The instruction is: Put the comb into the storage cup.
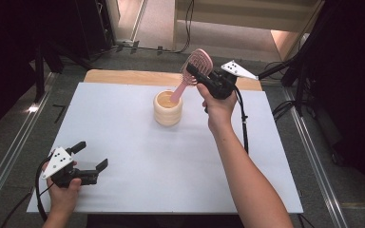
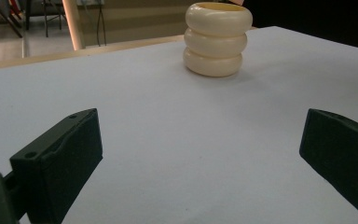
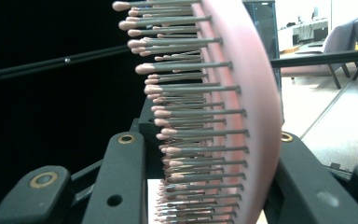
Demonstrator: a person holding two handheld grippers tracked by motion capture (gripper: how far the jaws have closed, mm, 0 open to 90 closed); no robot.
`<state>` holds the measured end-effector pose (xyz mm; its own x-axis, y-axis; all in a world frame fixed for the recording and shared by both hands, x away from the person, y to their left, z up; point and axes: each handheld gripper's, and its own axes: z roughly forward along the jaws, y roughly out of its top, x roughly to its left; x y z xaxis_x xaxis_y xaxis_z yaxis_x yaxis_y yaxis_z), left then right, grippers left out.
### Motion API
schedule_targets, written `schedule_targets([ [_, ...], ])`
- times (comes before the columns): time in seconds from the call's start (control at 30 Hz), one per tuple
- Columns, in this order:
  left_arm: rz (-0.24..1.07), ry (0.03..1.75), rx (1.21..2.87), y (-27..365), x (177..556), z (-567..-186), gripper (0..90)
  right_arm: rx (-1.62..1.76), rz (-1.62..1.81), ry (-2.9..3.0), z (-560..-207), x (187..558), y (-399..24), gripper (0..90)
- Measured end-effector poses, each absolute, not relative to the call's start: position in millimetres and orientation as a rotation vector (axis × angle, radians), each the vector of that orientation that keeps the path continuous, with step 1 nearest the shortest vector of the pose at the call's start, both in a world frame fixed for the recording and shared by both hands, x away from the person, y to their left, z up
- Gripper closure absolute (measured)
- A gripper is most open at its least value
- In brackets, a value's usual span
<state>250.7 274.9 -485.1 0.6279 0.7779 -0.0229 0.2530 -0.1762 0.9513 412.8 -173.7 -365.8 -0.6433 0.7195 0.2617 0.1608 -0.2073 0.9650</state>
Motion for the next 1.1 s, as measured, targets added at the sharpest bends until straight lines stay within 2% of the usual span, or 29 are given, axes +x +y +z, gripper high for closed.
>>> schedule_targets([
  [1.1,0.584,0.837,1.73,275.0,250.5,-485.2,0.0,1.032,1.832,1.767,-392.4,428.9,-148.8,62.4],
])
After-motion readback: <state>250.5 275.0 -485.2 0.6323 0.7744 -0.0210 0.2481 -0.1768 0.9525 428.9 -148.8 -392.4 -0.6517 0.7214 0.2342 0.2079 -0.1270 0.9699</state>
